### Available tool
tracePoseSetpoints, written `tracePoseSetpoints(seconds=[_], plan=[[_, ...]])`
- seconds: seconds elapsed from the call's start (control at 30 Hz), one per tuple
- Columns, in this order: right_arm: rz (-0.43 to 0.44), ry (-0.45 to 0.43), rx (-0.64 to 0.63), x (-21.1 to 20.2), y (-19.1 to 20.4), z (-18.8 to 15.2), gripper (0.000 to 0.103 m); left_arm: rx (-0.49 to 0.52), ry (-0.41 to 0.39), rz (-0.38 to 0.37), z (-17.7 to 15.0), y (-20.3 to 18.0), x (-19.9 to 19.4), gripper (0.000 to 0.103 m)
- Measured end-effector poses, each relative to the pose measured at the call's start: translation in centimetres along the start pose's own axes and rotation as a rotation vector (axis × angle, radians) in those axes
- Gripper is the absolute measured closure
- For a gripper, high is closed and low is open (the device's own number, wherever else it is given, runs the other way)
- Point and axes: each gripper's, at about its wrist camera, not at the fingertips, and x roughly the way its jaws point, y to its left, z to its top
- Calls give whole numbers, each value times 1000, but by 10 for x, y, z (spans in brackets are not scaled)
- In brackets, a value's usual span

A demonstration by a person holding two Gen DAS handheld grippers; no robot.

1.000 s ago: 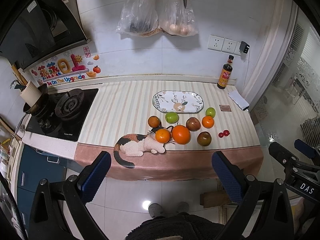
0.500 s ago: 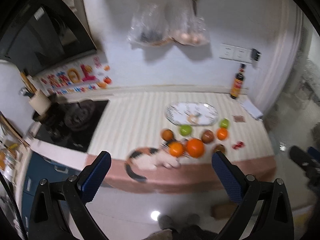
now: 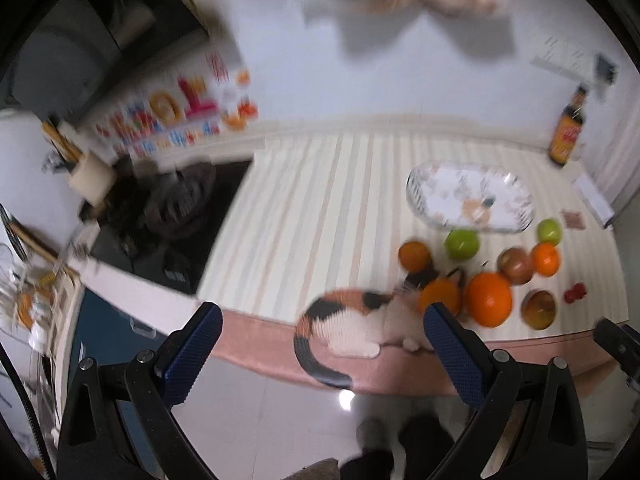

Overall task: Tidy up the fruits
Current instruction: 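Grasp the brown kiwi with the left tool while the right tool grasps the large orange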

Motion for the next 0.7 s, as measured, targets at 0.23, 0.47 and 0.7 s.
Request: tracePoseSetpoints(seconds=[0.23, 0.47, 0.7], plan=[[37, 249, -5, 153, -11, 47, 8, -119, 241, -11, 16, -2, 98, 0], [8, 378, -83, 220, -4, 59, 16, -207, 456, -147, 47, -28, 183, 1], [39, 441, -99, 234, -5, 60, 19, -234, 589, -281, 71, -64, 244, 8]])
